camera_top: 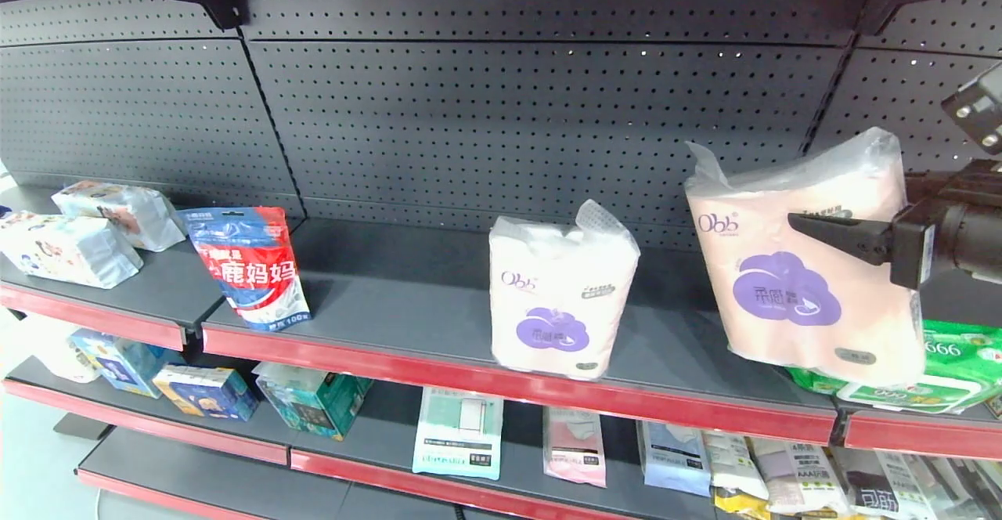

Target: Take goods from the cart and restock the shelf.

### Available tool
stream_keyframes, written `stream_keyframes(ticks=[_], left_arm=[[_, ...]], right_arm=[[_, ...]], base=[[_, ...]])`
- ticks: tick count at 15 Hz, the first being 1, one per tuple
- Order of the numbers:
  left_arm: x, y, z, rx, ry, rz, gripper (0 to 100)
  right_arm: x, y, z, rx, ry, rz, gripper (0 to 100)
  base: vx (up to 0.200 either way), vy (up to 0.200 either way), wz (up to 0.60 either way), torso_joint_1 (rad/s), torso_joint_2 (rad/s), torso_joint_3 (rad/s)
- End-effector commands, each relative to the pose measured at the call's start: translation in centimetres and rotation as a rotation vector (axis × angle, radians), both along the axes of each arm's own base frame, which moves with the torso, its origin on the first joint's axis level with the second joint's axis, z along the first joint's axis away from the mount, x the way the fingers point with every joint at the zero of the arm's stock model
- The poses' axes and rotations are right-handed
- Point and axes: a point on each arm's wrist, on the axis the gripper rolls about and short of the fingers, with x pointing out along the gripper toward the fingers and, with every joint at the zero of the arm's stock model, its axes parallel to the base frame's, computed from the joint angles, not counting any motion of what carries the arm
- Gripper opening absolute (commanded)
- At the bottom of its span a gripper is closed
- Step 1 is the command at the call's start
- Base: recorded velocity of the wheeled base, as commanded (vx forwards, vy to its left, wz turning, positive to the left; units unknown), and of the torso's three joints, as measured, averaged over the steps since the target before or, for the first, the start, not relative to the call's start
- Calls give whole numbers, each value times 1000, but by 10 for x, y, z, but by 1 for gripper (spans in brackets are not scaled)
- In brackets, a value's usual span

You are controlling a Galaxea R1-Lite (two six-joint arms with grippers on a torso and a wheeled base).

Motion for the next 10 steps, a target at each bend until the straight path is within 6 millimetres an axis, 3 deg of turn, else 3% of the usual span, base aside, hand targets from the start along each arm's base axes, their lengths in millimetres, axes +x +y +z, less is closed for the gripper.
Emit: stream_keyframes(ticks=[1,10], left_arm=[[2,0,-3,2,4,17,100],[1,-1,-3,123,-48,-77,100]], right_arm=[[3,1,-4,-4,17,1,0],[2,0,-5,-6,21,1,0]], base=[[0,0,0,0,0,0],[0,0,0,0,0,0]])
